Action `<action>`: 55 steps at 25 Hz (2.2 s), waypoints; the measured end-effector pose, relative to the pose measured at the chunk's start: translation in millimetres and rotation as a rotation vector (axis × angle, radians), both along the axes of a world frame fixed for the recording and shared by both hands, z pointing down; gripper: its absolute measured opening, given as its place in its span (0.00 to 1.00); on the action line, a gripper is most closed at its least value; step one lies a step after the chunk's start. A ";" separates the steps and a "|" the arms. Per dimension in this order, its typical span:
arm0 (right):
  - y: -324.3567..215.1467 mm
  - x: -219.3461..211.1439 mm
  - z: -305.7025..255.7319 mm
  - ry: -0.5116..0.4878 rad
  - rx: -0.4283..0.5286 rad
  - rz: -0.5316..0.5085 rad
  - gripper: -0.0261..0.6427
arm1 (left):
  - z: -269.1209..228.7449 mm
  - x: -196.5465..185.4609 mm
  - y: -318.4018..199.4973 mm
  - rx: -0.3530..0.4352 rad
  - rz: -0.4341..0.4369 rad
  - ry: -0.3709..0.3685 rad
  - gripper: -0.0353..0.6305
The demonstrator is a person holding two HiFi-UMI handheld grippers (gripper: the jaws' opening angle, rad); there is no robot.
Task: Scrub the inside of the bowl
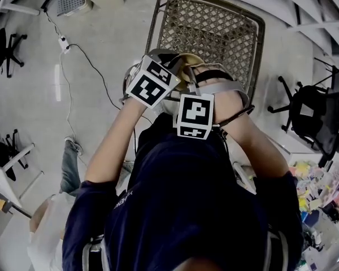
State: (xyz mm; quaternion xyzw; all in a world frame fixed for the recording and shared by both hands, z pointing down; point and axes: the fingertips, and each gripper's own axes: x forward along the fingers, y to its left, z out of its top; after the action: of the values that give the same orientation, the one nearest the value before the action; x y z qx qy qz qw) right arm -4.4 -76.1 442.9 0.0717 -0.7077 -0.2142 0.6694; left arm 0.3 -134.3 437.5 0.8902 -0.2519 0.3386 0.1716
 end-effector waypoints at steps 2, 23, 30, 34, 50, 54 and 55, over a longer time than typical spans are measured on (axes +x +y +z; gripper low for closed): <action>-9.4 10.4 -2.3 0.006 0.014 0.038 0.17 | 1.4 -1.1 1.4 -0.003 0.003 -0.001 0.06; 19.8 4.6 0.5 -0.065 -0.079 0.083 0.17 | -6.0 -21.8 -6.1 0.010 -0.050 -0.003 0.06; 29.6 3.9 -12.9 -0.055 -0.099 0.033 0.17 | -4.4 -23.5 -8.3 -0.023 -0.061 0.025 0.06; 8.4 26.5 -17.5 0.015 -0.040 0.003 0.17 | -0.8 -14.4 5.6 -0.063 0.040 0.008 0.07; 32.1 13.8 -14.8 -0.038 -0.071 0.041 0.17 | -5.3 -22.7 0.4 -0.007 0.035 0.001 0.06; 33.3 -7.2 -23.4 -0.145 -0.077 0.077 0.17 | -17.6 -23.2 -7.4 -0.001 -0.075 0.122 0.06; 30.5 -13.3 -27.6 -0.195 -0.076 0.094 0.17 | -21.3 -22.6 -8.3 -0.013 -0.105 0.174 0.06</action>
State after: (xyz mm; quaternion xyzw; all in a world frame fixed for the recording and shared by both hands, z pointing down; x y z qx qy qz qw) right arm -17.7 -45.6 415.3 0.0998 -0.7730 -0.1474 0.6090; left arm -22.3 -142.7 416.2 0.9006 -0.2805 0.2523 0.2159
